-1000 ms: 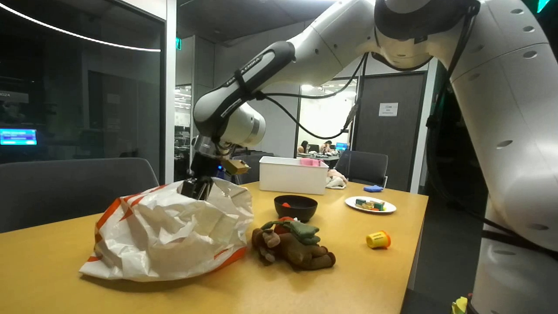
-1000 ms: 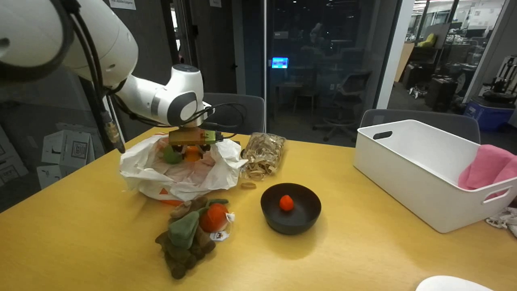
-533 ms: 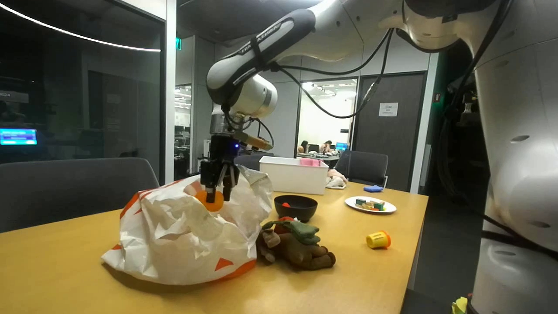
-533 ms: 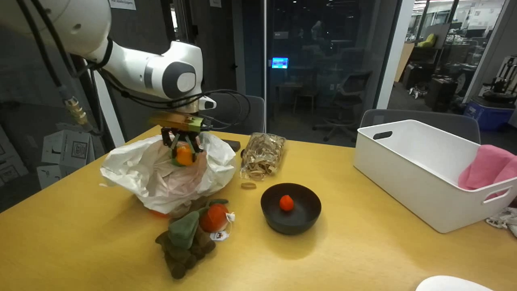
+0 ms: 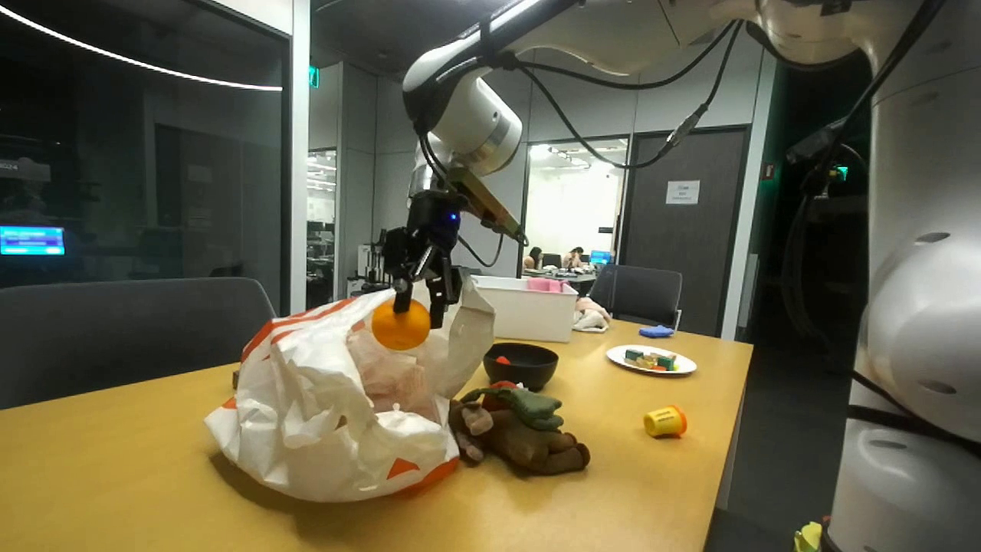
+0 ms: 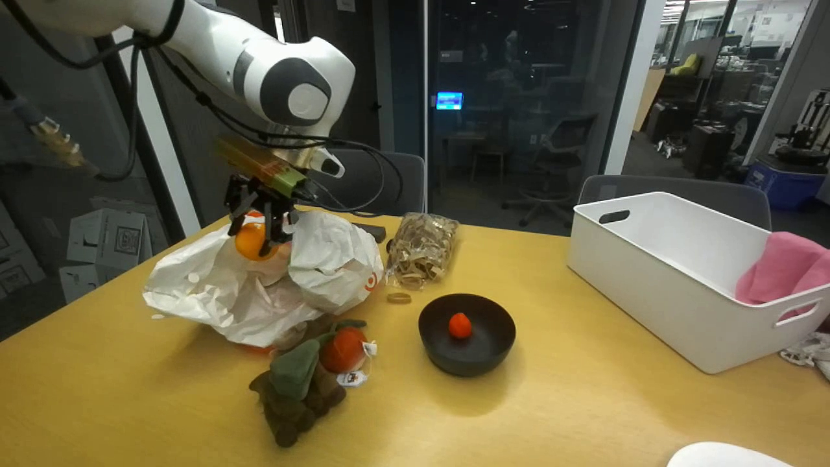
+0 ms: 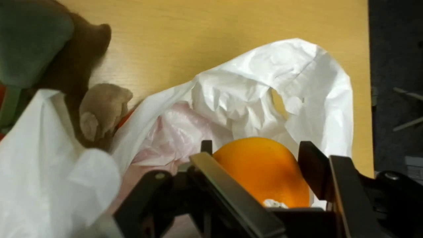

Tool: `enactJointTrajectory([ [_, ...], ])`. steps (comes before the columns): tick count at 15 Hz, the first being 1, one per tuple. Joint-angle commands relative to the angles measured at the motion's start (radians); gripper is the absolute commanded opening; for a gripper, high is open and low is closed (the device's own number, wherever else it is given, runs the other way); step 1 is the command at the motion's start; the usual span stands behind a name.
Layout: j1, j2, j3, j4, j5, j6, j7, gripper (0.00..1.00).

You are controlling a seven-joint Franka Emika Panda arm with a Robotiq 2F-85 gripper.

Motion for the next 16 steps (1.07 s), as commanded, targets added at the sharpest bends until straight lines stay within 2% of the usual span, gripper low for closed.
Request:
enactJointTrajectory([
  [1,-0.014,-0.042,-0.043,-0.034,0.088,-0.061,0.083,0.42],
  [4,-0.04,-0.024,-0.075,-0.035,0.218,-0.168,0.055,0.42],
  [10,-0.067,-0.015,-0.113,-0.048,0.509,-0.28,0.012,0.42],
  [13,-0.067,-0.021,-0.12,-0.074,0.655,-0.245,-0.039,0.42],
  [14,-0.061,-0.031,-0.118,-0.088,0.676,-0.205,-0.091,0.42],
  [16,-0.045,-0.062,-0.113,-0.092,0.631,-0.138,-0.166,0.42],
])
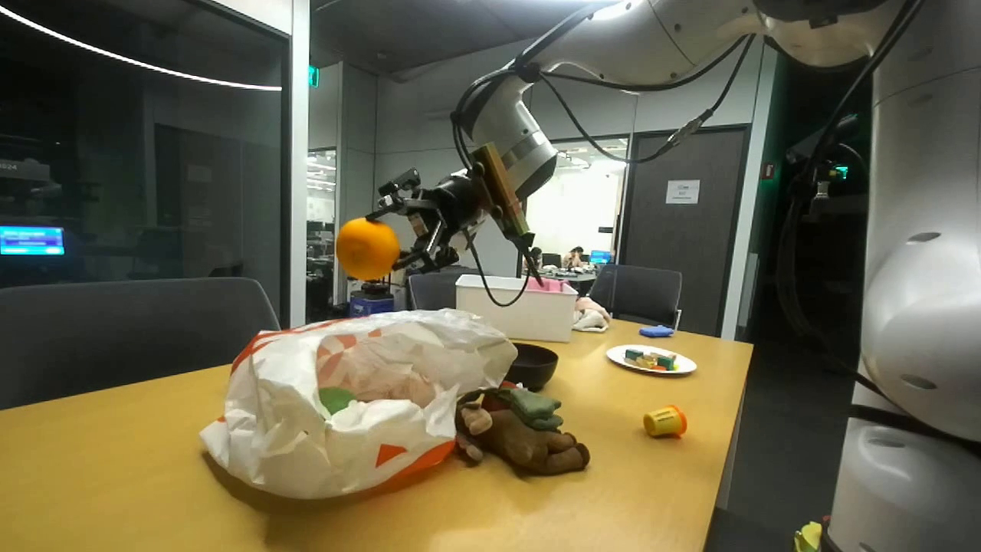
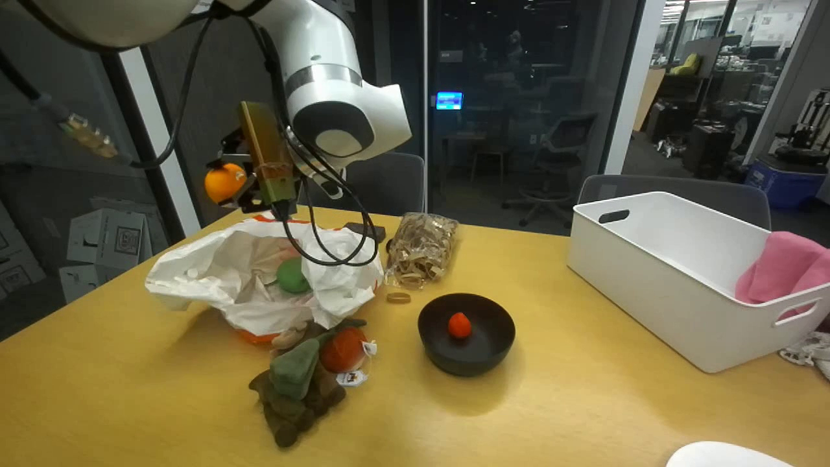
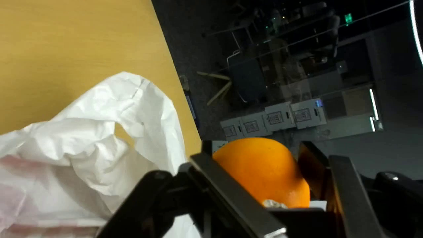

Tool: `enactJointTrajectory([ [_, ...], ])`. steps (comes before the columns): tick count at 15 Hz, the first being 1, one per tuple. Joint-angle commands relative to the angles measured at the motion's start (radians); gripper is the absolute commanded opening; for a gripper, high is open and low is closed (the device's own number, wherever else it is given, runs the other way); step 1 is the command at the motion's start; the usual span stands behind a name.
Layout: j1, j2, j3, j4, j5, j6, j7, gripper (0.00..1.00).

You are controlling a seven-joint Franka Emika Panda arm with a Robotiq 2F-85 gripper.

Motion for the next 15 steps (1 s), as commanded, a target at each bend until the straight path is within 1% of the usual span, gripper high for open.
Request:
enactJointTrajectory([
  [1,0.026,-0.079,0.002,-0.029,-0.041,0.105,-0.1,0.42],
  [4,0.035,-0.146,0.001,-0.042,-0.178,0.179,-0.049,0.42],
  [7,0.025,-0.241,-0.004,-0.09,-0.323,0.243,-0.011,0.42],
  [12,-0.015,-0.404,-0.038,-0.2,-0.518,0.378,0.051,0.42],
  [15,-0.049,-0.462,-0.07,-0.259,-0.631,0.469,0.088,0.42],
])
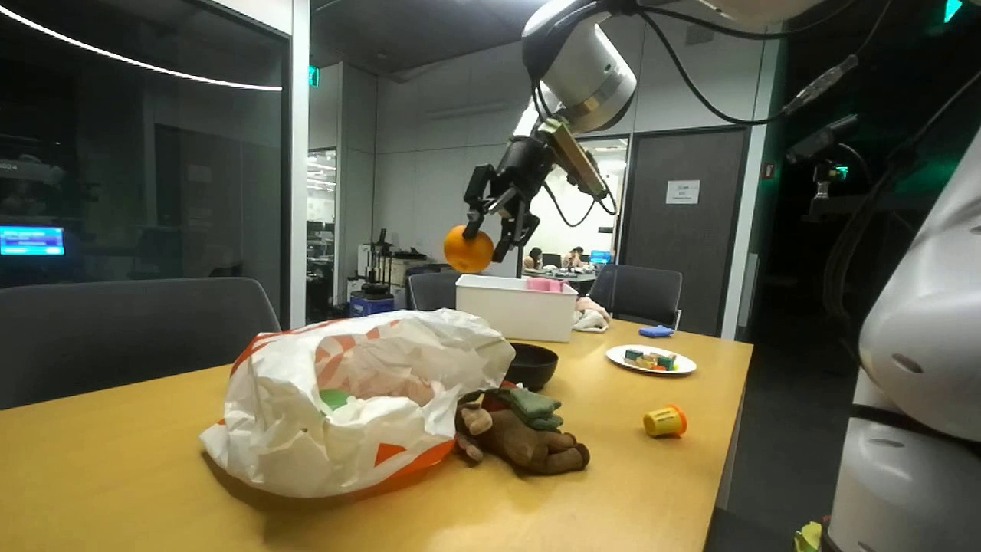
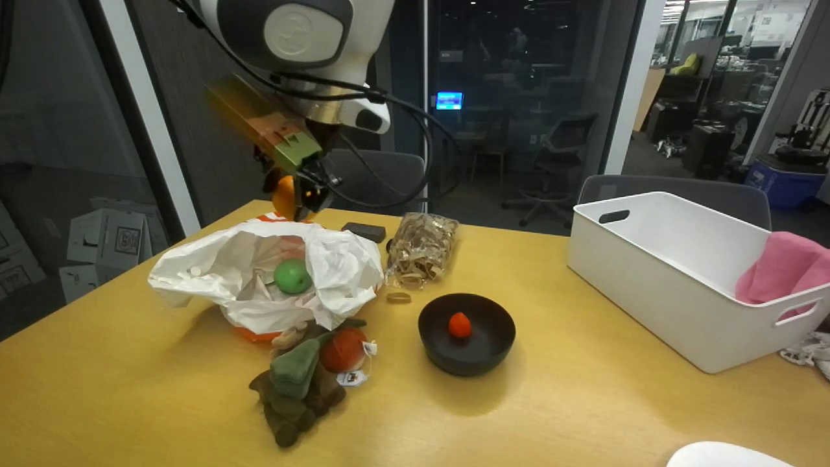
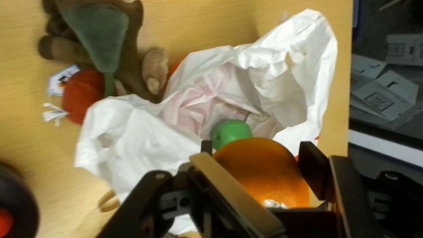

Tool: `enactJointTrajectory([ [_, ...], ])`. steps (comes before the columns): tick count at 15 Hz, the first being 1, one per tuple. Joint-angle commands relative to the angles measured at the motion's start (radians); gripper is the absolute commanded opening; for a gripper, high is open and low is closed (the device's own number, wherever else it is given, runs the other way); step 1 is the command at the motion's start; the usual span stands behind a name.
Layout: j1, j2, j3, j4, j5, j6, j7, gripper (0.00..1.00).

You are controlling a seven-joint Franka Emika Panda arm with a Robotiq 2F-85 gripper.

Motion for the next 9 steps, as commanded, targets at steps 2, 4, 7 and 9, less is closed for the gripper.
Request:
enactJointTrajectory([
  [2,-0.054,-0.101,-0.044,-0.113,-0.151,0.165,0.074,0.42],
  [4,-0.081,-0.085,-0.062,-0.131,-0.22,0.245,0.109,0.42],
  [7,-0.117,-0.026,-0.07,-0.142,-0.334,0.376,0.2,0.42],
  [9,-0.14,0.031,-0.062,-0.138,-0.43,0.456,0.287,0.42],
])
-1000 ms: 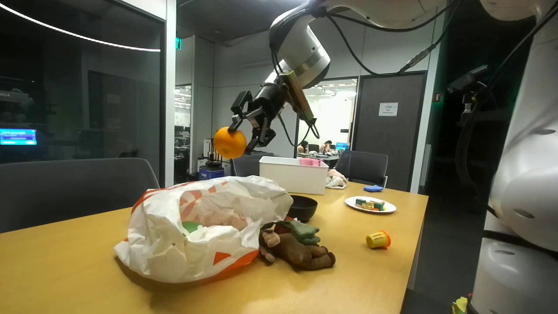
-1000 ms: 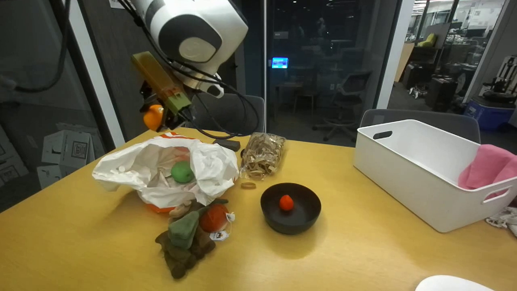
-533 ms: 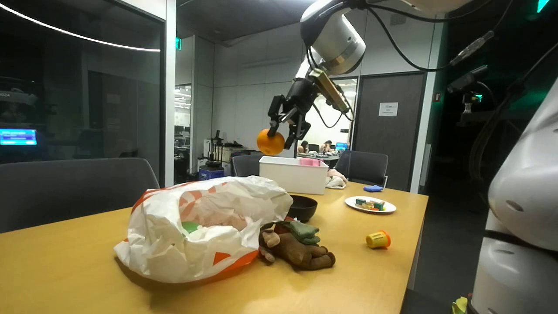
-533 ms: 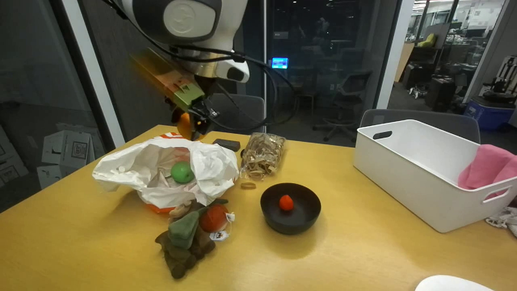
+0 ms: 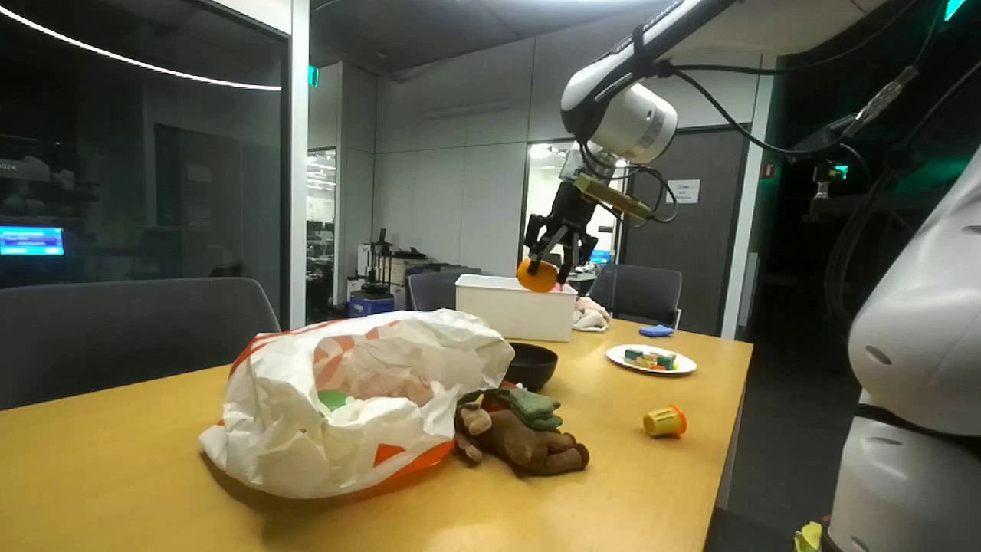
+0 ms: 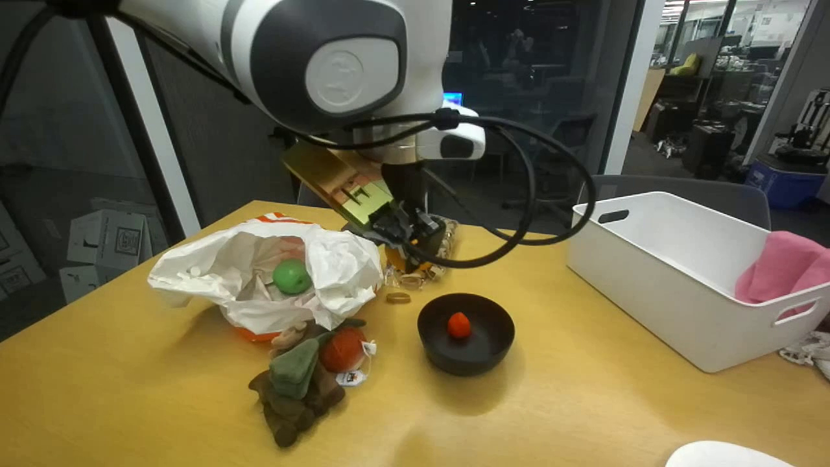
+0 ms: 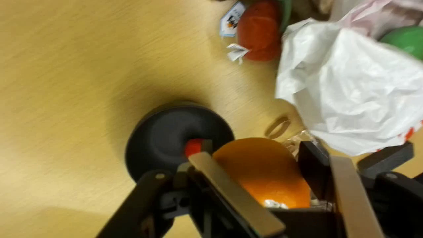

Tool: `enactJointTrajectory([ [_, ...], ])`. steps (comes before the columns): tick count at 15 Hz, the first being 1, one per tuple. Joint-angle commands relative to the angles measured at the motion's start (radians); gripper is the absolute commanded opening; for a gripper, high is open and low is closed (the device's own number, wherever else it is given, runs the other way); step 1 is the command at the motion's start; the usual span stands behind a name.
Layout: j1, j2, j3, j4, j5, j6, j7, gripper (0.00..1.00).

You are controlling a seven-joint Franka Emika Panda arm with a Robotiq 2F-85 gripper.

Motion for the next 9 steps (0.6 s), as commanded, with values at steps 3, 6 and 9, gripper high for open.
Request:
enactJointTrajectory([
  [3,-0.038,0.156,0.026,0.029,-0.257,0.176,0.259,0.42],
  [6,-0.019,0.246,0.025,0.061,-0.359,0.216,0.334,0.42],
  [9,0.003,0.318,0.02,0.094,-0.412,0.26,0.366,0.42],
])
